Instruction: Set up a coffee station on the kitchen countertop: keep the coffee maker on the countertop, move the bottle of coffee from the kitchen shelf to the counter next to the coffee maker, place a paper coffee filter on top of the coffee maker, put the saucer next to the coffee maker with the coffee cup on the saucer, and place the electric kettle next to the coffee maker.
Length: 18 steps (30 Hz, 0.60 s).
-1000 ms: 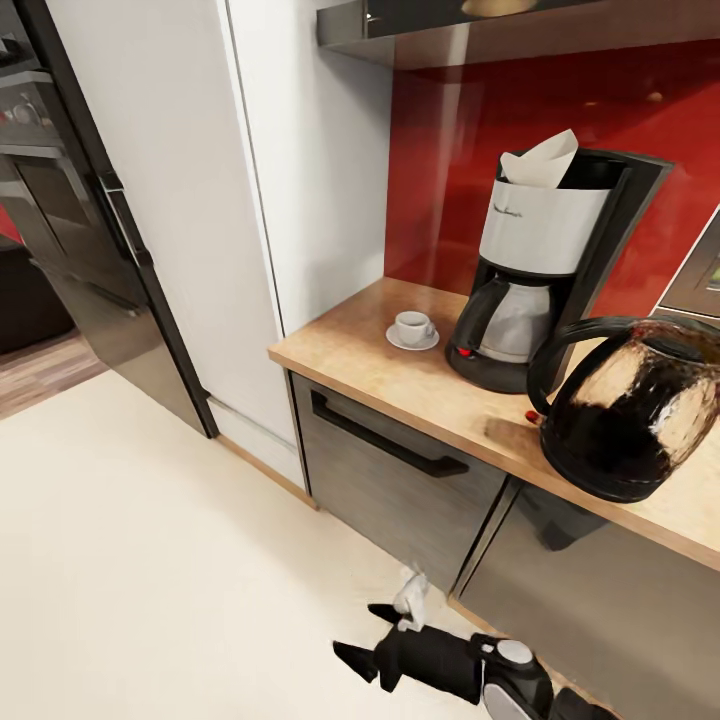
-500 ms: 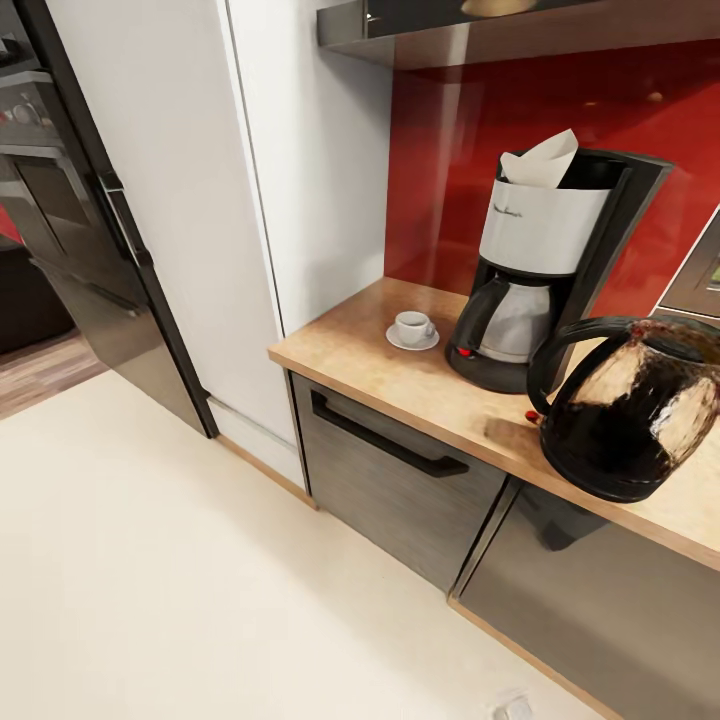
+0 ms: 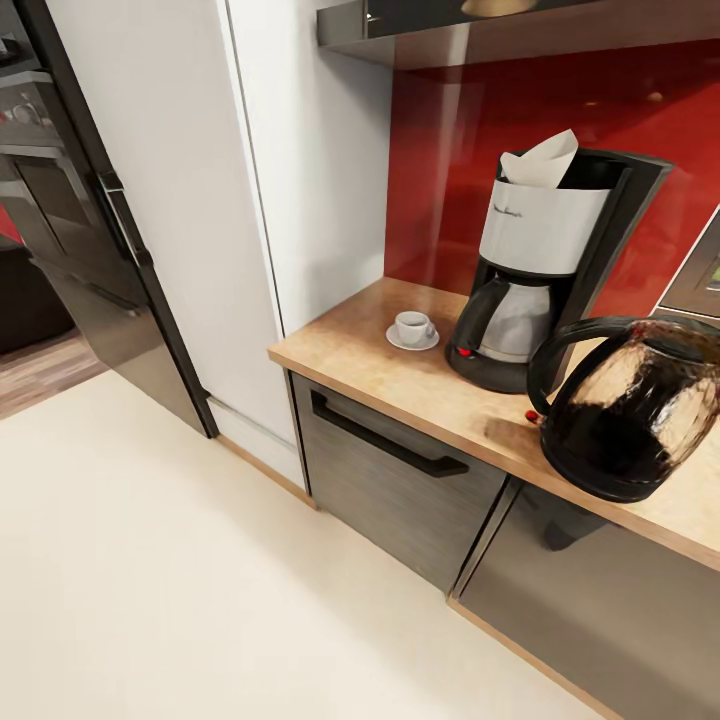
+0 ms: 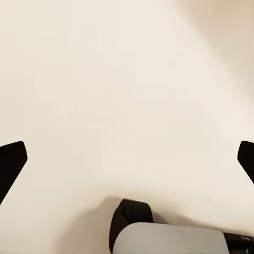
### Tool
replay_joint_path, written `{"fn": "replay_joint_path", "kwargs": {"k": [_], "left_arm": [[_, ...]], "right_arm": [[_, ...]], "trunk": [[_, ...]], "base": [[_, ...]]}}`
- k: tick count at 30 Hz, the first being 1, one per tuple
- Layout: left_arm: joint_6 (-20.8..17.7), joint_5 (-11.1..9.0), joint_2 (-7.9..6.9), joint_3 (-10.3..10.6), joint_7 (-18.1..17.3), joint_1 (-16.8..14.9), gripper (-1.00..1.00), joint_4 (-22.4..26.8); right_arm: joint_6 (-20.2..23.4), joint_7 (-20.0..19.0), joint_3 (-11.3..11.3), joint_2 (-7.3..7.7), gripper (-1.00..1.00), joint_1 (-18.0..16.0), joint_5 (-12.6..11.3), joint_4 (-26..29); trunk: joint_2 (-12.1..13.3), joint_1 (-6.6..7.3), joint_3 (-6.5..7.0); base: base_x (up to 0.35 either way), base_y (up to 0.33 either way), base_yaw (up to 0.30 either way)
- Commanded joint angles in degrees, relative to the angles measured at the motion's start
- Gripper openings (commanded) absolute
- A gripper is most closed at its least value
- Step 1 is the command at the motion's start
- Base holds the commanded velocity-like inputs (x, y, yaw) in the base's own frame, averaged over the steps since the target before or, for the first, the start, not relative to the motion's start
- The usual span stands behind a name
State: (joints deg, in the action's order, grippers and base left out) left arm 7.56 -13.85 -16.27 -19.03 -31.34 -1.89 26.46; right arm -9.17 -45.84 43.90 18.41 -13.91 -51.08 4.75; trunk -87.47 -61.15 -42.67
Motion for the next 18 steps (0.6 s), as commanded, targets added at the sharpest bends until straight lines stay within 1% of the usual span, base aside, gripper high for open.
{"fn": "replay_joint_path", "kwargs": {"k": [1, 16, 18], "left_arm": [[0.0, -0.3, 0.01, -0.2, -0.4, 0.0, 1.00, -0.2], [0.0, -0.3, 0.01, -0.3, -0.4, 0.0, 1.00, -0.4], [0.0, -0.3, 0.02, -0.3, -0.4, 0.0, 1.00, -0.4]], "right_arm": [[-0.5, -0.1, 0.5, 0.06, 1.00, 0.0, -0.3, -0.6], [-0.4, -0.4, 0.5, -0.08, 1.00, 0.0, -0.4, -1.4], [-0.4, -0.4, 0.5, -0.12, 1.00, 0.0, -0.4, -1.4]], "trunk": [[0.0, 0.00, -0.04], [0.0, 0.00, -0.04], [0.0, 0.00, -0.04]], "base": [[0.000, 0.000, 0.000], [0.000, 0.000, 0.000], [0.000, 0.000, -0.159]]}}
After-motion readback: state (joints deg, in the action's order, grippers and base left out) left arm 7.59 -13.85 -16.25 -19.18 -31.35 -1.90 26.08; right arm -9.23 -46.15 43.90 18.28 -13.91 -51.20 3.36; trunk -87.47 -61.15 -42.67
